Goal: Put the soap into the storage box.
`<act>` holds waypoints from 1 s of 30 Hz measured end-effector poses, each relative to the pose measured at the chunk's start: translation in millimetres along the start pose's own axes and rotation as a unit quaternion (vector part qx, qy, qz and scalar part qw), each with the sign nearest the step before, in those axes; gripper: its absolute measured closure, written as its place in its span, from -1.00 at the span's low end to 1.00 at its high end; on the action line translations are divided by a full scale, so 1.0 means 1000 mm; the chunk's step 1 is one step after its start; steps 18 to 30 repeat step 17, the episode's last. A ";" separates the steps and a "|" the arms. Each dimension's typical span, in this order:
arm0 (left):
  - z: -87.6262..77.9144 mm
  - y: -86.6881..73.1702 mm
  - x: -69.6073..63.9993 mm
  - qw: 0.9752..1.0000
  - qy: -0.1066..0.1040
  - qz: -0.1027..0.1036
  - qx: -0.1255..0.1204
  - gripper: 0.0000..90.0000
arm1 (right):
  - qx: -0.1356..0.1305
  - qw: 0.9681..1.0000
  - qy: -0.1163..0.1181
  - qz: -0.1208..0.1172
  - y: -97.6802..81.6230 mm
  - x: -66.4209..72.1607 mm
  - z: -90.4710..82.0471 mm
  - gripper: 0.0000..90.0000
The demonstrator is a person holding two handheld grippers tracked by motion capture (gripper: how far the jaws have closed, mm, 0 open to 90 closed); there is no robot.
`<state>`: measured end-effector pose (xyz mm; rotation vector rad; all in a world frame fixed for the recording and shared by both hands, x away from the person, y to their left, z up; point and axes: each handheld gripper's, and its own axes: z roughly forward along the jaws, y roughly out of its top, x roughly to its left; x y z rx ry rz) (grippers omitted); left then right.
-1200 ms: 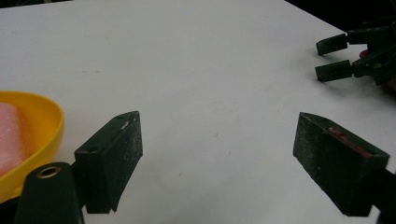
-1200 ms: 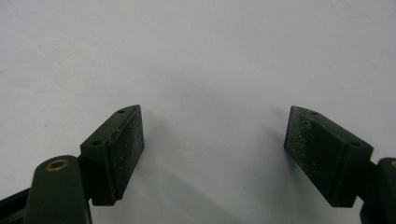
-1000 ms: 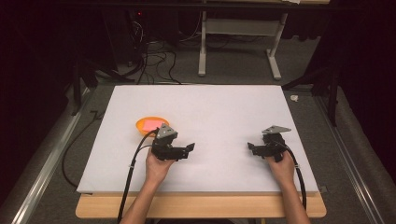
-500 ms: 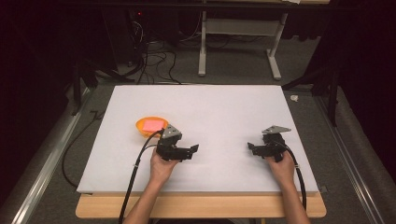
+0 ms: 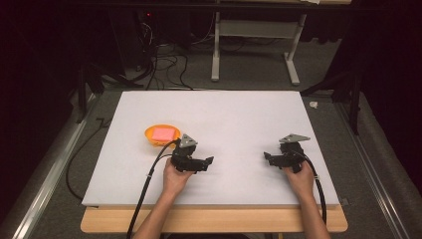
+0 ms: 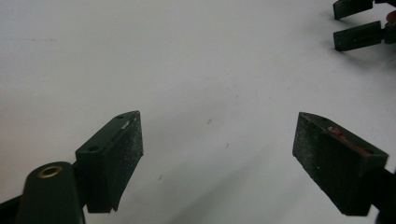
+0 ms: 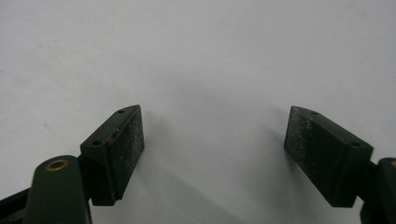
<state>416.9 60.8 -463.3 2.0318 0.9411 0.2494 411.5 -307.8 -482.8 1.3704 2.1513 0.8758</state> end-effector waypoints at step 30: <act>0.020 -0.015 -0.001 0.997 0.064 0.029 0.035 -0.61 | 0.000 1.000 -0.001 0.001 0.000 0.000 0.000 -0.54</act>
